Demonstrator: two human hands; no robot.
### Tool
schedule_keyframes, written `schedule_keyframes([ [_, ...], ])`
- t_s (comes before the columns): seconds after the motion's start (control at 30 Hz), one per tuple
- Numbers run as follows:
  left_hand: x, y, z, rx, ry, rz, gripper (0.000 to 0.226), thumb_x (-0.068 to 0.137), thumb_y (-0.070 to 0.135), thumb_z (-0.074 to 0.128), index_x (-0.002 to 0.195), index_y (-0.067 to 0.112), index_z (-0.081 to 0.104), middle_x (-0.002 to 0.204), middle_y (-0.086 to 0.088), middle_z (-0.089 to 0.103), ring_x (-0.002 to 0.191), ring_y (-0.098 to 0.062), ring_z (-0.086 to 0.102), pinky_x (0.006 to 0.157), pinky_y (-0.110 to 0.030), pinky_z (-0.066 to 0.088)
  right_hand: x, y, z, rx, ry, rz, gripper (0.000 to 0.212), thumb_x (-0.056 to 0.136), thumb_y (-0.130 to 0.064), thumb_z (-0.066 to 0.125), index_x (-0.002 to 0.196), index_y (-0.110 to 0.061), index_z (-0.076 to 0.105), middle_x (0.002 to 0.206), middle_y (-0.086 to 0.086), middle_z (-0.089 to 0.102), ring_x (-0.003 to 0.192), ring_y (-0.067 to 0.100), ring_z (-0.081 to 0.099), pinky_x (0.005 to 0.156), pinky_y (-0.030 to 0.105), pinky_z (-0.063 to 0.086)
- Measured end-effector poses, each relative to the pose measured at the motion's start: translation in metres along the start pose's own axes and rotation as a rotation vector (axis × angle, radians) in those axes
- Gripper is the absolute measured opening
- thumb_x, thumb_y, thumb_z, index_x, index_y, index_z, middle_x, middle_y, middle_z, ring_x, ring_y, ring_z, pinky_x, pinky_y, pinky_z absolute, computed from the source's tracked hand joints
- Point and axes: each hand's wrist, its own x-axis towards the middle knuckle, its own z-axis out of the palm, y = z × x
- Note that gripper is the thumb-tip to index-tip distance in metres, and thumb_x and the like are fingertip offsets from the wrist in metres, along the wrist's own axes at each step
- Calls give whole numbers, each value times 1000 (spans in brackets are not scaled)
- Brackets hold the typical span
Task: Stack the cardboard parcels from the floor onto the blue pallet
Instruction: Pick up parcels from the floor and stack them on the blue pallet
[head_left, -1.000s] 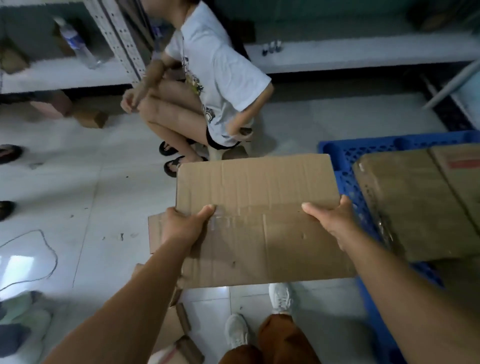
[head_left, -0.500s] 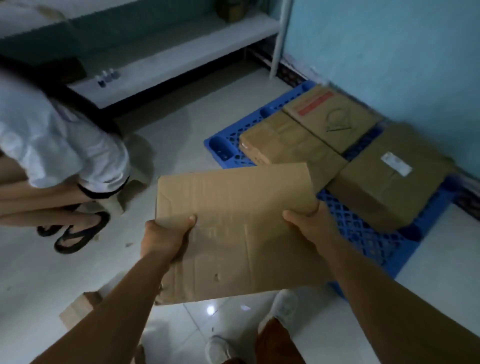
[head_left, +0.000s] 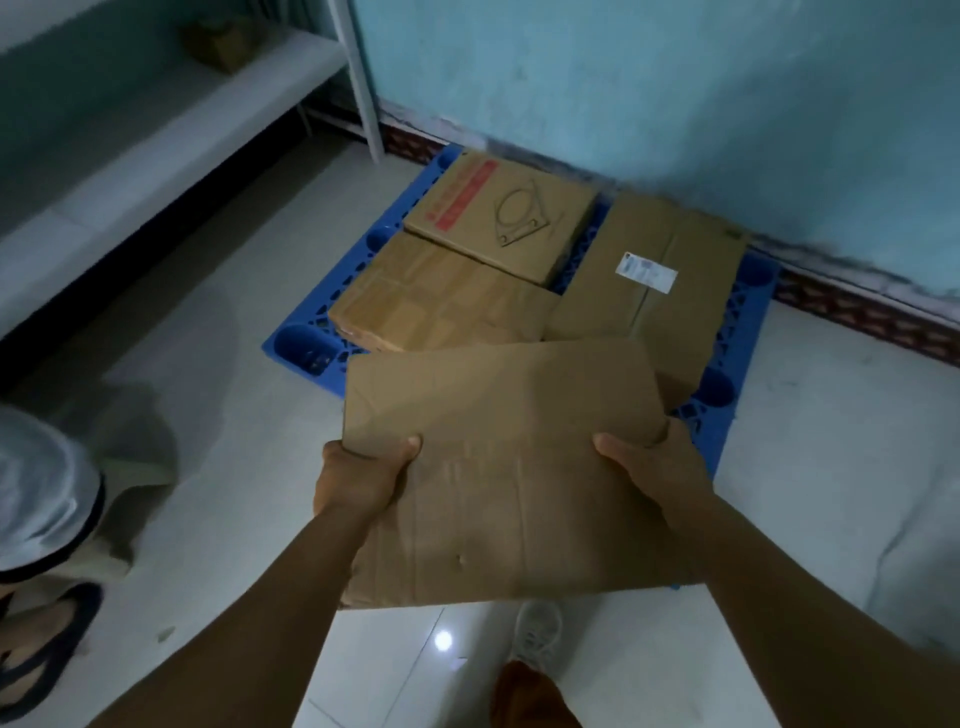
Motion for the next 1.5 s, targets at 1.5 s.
schedule_keyframes([
  [1.5,250,89,365,265,-482,227,76,69,39,82,128,15,40,119,-2,55,104,-24,58,94,-47,49,314,157,26,228,407,401,83,73,-42,78,138,-11,36,134,10,48,119,30,50,86,38,40],
])
